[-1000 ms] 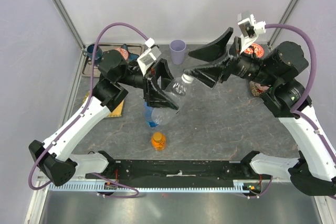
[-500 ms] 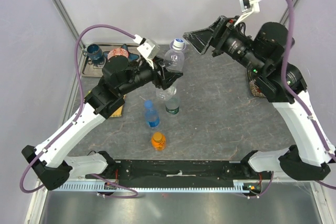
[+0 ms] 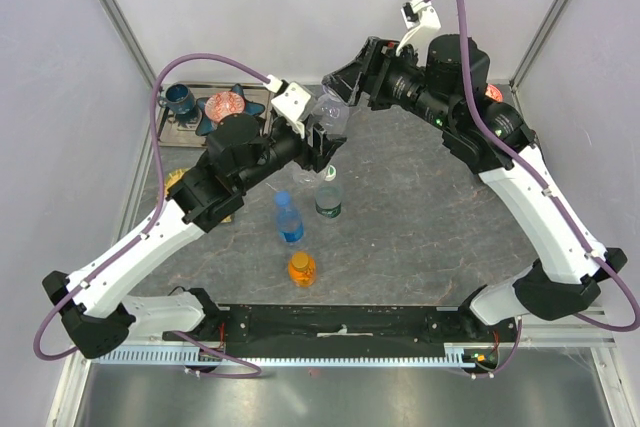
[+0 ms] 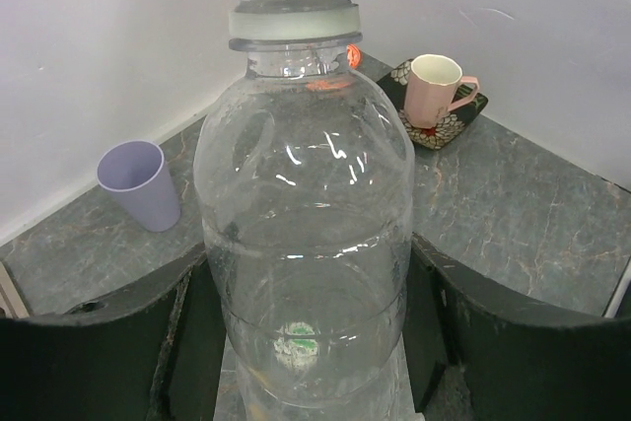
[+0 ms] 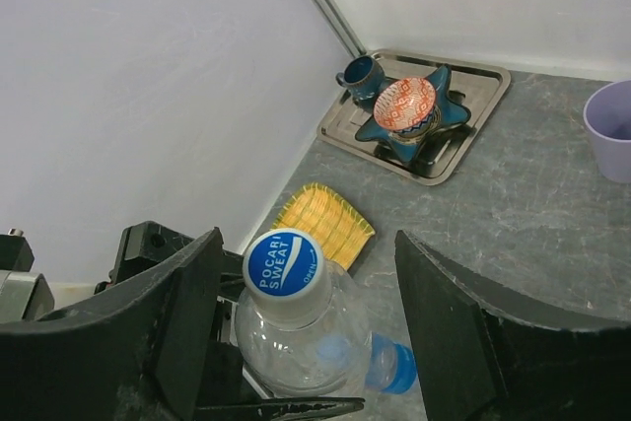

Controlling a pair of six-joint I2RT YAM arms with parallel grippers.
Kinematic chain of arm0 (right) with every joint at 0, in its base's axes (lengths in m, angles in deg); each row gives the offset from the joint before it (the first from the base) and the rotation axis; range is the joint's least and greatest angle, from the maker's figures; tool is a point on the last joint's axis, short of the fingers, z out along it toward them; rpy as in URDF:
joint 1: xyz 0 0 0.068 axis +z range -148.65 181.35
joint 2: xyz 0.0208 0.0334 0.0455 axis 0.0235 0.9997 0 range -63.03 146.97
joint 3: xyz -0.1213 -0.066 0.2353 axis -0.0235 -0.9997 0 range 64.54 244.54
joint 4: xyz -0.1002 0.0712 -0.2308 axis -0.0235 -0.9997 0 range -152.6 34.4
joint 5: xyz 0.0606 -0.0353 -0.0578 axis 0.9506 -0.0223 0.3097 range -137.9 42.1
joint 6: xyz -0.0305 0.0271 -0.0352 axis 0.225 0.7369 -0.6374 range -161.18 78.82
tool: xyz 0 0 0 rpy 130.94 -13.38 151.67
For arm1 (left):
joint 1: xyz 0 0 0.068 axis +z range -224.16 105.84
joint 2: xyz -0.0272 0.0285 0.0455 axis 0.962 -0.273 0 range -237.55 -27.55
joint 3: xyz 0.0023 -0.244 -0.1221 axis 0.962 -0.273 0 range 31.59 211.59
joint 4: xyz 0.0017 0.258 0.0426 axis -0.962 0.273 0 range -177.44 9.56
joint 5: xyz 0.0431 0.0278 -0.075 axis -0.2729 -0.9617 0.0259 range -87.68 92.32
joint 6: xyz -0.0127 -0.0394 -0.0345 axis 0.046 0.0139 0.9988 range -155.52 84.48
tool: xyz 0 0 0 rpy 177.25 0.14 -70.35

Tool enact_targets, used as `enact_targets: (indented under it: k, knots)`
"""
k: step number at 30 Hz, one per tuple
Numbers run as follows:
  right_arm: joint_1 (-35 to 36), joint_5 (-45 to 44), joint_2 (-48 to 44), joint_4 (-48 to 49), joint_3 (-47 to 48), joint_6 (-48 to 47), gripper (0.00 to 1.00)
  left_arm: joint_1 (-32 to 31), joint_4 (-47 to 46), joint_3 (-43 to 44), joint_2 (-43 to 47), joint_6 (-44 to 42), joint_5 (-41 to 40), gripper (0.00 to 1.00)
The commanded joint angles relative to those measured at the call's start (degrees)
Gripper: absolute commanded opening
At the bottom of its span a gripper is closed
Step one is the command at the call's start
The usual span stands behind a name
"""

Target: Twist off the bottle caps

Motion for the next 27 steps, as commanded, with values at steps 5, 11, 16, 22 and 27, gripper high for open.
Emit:
enact_targets:
  k: [5, 11, 16, 22, 27]
  knots:
    - [1.0, -0.9, 0.1, 1.5, 1.7, 0.3, 0.7, -0.9, -1.3, 0.6, -0.1, -3.5, -2.3, 0.29]
    - [1.1, -0.9, -0.4, 1.8, 0.1, -0.1, 0.55, -0.9, -1.2, 0.7, -0.1, -3.8, -2.5, 0.29]
    - [1.1, -0.2, -1.1, 2.1, -2.1, -0.1, 0.39, -1.0, -1.3, 1.0, -0.1, -3.6, -2.0, 0.29]
    - [1.2, 3.2, -1.9, 2.5, -4.8, -1.2, 0.18, -1.0, -0.9, 1.7, 0.1, -4.0, -0.3, 0.28]
    - [1.2, 4.1, -3.7, 1.9, -5.2, -4.3, 0.0, -1.0, 0.5, 2.8, 0.7, -3.8, 3.8, 0.28]
